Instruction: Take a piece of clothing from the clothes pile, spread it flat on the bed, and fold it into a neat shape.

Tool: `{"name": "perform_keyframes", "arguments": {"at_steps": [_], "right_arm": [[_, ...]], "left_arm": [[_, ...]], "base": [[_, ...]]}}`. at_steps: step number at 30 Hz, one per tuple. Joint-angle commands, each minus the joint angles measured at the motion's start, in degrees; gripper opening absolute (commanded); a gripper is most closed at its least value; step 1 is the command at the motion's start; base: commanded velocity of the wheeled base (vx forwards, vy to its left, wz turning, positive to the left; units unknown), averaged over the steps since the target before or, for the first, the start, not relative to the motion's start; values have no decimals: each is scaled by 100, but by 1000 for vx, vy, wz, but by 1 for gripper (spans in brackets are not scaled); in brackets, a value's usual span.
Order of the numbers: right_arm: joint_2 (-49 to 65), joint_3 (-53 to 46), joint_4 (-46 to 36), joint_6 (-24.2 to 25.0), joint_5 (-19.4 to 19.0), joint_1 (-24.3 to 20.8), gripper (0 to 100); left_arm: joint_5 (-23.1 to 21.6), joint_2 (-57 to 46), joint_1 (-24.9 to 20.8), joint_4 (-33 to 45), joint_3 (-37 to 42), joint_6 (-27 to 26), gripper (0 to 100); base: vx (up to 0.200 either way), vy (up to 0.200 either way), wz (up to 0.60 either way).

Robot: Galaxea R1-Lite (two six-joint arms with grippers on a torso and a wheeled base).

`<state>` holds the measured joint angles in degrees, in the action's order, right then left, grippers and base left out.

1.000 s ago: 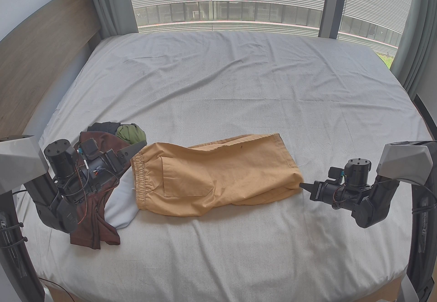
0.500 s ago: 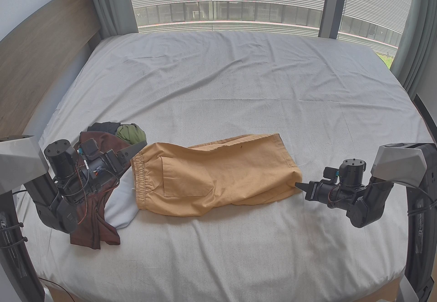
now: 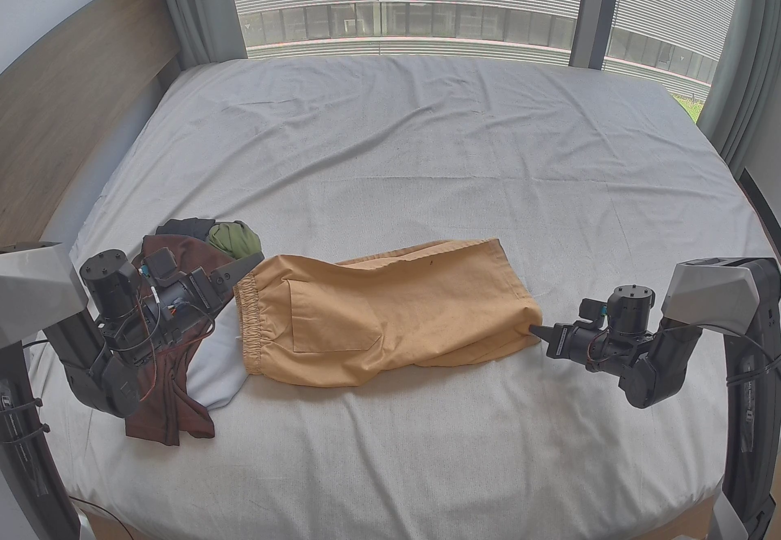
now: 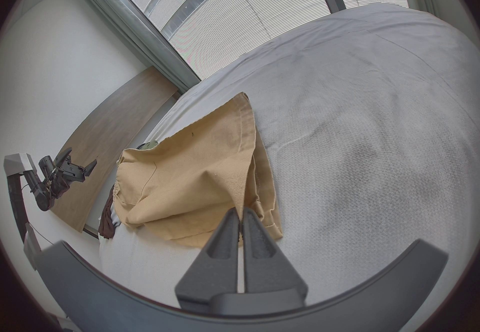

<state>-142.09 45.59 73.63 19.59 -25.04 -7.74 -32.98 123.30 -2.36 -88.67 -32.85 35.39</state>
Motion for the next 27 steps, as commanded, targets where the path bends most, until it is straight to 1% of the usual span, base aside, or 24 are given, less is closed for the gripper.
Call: {"name": "perform_keyframes", "arguments": {"at_steps": [1,2,6,9,12,14,17,18,19,24,26,27], "right_arm": [[-55,-24,37,-17,-1,53,0],[-55,-24,37,-17,-1,62,100],[68,-323,143,-25,8,176,100],[217,-631,160,-25,8,176,100],[314,-1061,327,-17,-1,89,100],[287,-1167,433,10,17,-8,100],[208,-1079,477,45,219,-193,100],[208,-1079,477,45,219,-193,100],[41,-877,459,115,324,-316,100],[-134,-481,345,607,342,-615,100],[-134,-481,345,607,342,-615,100],[-187,-235,169,853,351,-711,100]], "left_arm": [[2,1,-10,-1,-2,3,100],[2,1,-10,-1,-2,3,100],[2,19,-10,-1,-2,3,100],[2,10,-10,-1,-2,3,100],[2,10,-10,-1,7,3,100],[2,10,-18,-1,-2,3,100],[2,1,-18,-1,-2,3,100],[2,1,-18,-1,-2,3,100],[2,-7,-10,-1,-2,3,100],[2,-16,-10,-1,-2,3,100],[2,-16,-10,-1,-2,3,100],[2,-16,-10,-1,-2,3,100]], "base": [[0,0,0],[0,0,0],[0,0,0],[0,0,0],[0,0,0],[0,0,0],[0,0,0],[0,0,0],[0,0,0],[0,0,0],[0,0,0],[0,0,0]]}}
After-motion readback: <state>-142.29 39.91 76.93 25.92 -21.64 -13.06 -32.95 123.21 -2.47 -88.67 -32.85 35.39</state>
